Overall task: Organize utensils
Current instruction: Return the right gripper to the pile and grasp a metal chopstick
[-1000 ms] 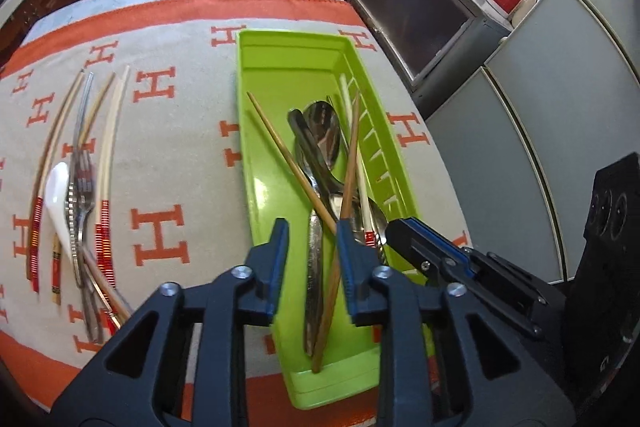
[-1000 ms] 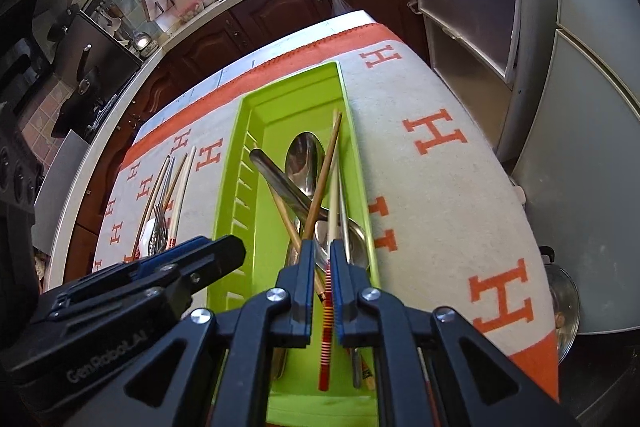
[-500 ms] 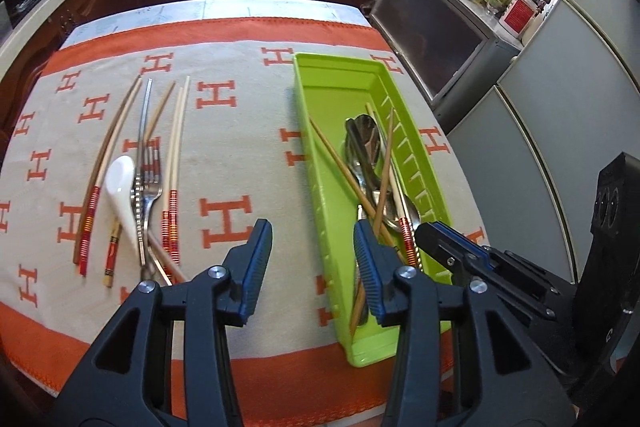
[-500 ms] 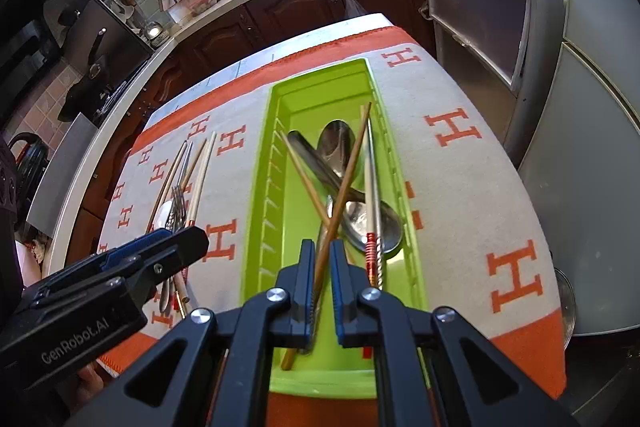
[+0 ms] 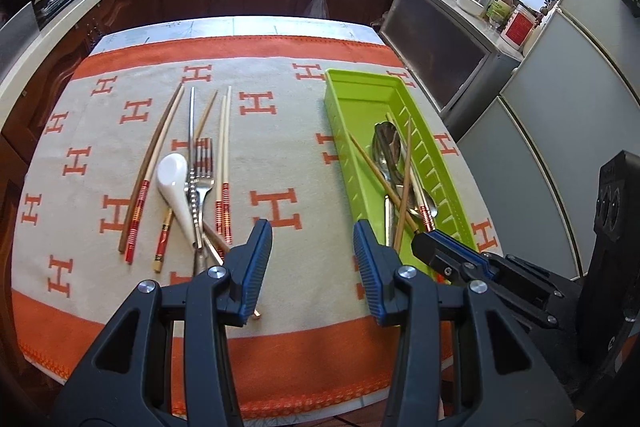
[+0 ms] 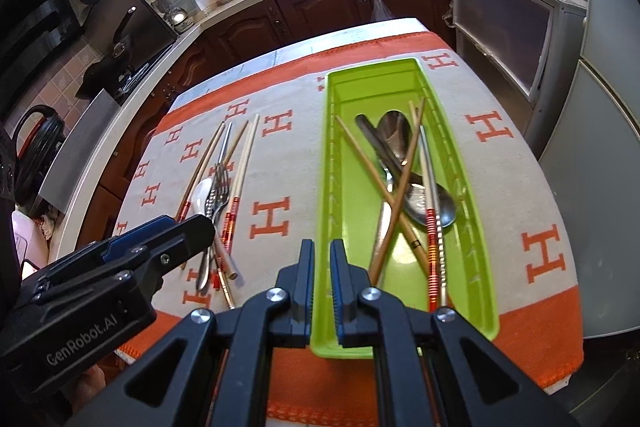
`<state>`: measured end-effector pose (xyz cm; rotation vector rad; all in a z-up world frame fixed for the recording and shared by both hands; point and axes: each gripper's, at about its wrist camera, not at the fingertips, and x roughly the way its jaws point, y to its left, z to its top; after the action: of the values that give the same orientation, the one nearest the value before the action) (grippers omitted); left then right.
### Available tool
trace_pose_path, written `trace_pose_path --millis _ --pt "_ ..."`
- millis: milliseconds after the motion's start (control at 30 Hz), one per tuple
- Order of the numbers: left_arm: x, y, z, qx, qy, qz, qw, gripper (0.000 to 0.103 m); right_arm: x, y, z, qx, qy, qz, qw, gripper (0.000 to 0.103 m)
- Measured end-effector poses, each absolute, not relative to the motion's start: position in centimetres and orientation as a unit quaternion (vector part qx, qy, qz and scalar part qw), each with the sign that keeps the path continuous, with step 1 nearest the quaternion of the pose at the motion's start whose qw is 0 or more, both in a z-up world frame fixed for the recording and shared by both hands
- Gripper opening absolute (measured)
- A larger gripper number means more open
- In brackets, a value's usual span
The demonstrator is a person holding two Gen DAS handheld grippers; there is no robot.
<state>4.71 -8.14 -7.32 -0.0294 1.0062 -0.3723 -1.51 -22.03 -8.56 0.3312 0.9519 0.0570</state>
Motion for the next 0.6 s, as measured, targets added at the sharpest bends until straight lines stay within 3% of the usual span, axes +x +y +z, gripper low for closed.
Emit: trace_pose_path --millis 133,267,433,600 --pt "4.3 -5.7 -7.3 -0.016 0.478 -0.167 0.862 0.039 -1.1 -20.5 -8.4 0.152 0.459 0.04 0.874 0.009" --pt "4.2 -3.4 -7.5 -0.013 0.476 -0.152 0.866 0.039 -0.5 -18.9 -8.4 0.158 0.465 0.061 0.869 0.026" --pt "4.5 0.1 -7.8 -0.018 0.47 -0.139 0.872 0.04 0.3 -17.0 -8.7 0.152 0.47 0.079 0.866 0.026" --pt "5.2 3.7 -8.7 -0.021 0.467 -0.118 0.876 0.05 1.4 -15.8 -9.7 0.152 0.486 0.091 0.856 0.026"
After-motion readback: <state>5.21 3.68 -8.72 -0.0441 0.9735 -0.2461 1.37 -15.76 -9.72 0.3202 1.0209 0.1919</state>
